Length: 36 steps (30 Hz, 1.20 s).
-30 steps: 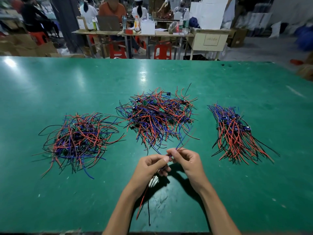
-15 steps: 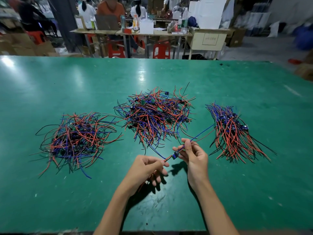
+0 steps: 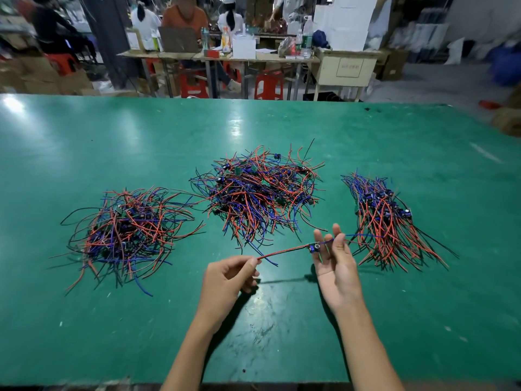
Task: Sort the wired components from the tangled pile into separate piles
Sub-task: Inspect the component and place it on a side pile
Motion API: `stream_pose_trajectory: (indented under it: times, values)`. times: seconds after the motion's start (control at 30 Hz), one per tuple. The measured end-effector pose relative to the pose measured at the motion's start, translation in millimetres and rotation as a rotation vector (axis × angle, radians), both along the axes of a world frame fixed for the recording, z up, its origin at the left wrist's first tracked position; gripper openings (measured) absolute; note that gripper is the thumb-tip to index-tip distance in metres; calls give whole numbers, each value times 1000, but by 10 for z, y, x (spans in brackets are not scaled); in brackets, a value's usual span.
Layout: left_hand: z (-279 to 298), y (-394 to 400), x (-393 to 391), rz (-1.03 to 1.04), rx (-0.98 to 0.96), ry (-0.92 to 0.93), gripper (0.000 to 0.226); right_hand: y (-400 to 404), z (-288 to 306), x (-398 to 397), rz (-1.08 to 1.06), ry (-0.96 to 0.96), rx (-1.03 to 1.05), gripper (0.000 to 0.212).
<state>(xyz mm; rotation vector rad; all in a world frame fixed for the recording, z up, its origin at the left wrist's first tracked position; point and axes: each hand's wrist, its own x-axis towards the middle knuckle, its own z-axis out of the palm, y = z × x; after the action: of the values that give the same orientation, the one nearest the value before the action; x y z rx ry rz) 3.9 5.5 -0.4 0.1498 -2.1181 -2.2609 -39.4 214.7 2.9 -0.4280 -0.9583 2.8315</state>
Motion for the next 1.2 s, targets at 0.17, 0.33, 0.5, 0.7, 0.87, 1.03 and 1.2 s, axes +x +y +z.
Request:
stream_pose_trajectory:
  times: [0.17,0.33,0.5,0.7,0.87,1.03,1.2]
  values:
    - [-78,-49,1,103,-172,150,19,-17,9,7,44,27,10,27]
    - [-114,-79,-10,177,-175,212,28,1,-21,15,105,51,-11,31]
    - [-144,-88,-22,227,-158,135,22,-8,-40,4,94,41,-1,26]
    - [-133,-84,-30,240,-100,86,8,-22,-21,4,35,34,45,17]
    - [-122,-69,-35,218,-89,93,3,-46,103,5,-44,-26,306,23]
    - [-121,-63,-40,199,-70,94,16,302,500,-437,-272,-47,720,16]
    - [-140,-47,-57,194,-58,79,25,1017,879,-1178,-333,-137,1314,29]
